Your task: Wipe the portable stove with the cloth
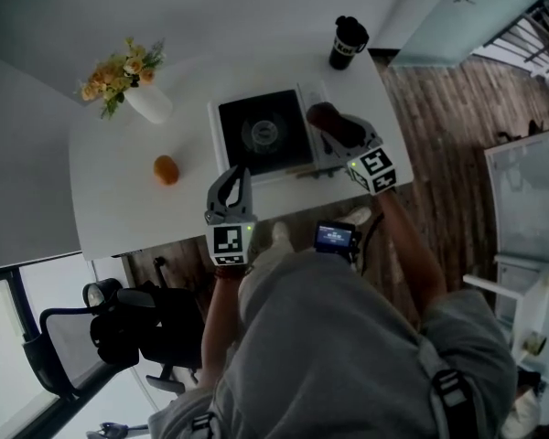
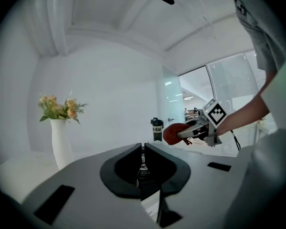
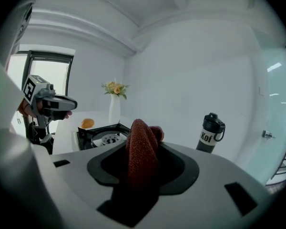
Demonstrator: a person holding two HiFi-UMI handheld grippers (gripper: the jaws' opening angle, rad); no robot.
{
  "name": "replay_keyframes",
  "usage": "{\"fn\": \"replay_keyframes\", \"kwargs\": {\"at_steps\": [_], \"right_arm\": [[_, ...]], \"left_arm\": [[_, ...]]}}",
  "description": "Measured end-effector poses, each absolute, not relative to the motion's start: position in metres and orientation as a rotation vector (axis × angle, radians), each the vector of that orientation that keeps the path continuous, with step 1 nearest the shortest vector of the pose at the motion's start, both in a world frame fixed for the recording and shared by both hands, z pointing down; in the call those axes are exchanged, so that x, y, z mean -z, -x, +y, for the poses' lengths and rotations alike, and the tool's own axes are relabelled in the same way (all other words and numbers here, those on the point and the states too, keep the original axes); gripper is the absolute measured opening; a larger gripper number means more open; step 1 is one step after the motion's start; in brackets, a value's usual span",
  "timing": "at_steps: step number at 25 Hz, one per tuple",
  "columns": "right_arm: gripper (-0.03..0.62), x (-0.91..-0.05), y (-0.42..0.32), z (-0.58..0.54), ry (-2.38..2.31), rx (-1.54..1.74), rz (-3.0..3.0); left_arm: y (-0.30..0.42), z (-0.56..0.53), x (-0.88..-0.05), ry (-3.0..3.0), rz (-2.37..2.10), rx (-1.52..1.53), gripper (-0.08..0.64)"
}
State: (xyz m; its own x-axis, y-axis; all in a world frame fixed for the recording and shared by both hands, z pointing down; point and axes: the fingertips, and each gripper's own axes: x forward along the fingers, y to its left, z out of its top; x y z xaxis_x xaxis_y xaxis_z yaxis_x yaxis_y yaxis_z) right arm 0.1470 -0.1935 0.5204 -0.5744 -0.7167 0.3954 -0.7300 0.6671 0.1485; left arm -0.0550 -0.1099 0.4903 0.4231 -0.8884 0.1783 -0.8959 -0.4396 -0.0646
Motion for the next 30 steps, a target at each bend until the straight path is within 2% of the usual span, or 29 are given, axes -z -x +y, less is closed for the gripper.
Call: {"fn": "replay_keyframes", "kwargs": {"at_steps": [9, 18, 30], "right_arm": [[0.243, -0.564, -0.138, -0.296, -1.021, -0.093, -2.363], [0.324, -0.562, -0.145, -0.291, -0.848, -0.138, -2.387], [0.316, -0.539, -0.125, -0.298, -0.829, -0.051, -2.377]], "left_arm": [[0.059, -0.120, -0.514, -2.569, -1.641, -0.377, 0.043], [0.067, -0.127, -0.524, -2.492, -1.689, -0.371, 0.043], [0.075, -0.135, -0.555, -2.513, -1.592, -0.478, 0.088]]}}
